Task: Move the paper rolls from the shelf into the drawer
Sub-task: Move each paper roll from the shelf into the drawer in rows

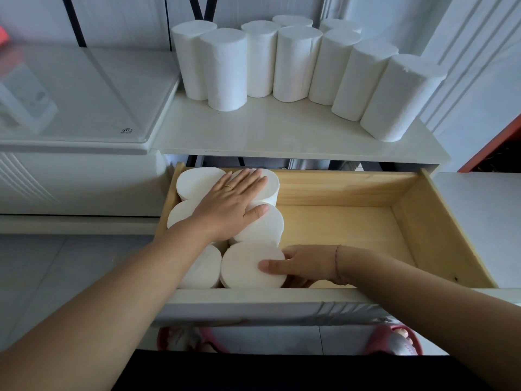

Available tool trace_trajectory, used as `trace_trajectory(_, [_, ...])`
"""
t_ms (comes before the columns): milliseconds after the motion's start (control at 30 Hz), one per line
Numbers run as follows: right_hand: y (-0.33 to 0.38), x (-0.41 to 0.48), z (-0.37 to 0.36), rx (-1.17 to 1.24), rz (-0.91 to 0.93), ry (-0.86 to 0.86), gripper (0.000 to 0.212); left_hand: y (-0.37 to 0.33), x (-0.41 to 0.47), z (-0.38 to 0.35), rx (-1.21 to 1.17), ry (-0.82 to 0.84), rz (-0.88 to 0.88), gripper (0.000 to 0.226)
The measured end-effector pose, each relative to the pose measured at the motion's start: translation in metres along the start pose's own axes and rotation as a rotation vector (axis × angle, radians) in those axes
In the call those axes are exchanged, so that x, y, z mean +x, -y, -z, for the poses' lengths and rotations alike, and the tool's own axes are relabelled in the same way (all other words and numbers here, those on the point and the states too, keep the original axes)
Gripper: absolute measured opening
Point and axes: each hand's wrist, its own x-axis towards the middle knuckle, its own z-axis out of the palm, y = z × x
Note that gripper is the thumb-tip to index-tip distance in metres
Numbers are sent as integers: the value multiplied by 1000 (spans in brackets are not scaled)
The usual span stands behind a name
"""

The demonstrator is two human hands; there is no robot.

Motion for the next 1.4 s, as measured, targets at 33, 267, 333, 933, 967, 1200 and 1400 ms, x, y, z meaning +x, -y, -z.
trace_trajectory(33, [1, 1, -1, -3, -1, 4, 68, 0, 0, 0, -1, 0, 1, 73])
trace_trajectory(267, [-2, 7, -1, -30, -11, 7, 68, -2, 1, 0, -4, -3, 10, 71])
trace_trajectory(333, [-2, 5, 3, -76, 2, -9, 64, -2, 1, 0, 0, -4, 12, 69])
trace_trajectory(933, [-45, -14, 194, 432, 231, -1486, 101, -41, 46, -11, -13, -30, 63, 77])
trace_trajectory(967, [-45, -14, 204, 450, 238, -1482, 103, -41, 45, -11, -12, -37, 60, 78])
trace_trajectory(1200, [-41, -1, 213, 504, 346, -1509, 81, -40, 45, -12, -26, -73, 60, 84])
trace_trajectory(1400, [-50, -1, 212, 462, 484, -1463, 79, -41, 45, -12, -30, -70, 51, 84])
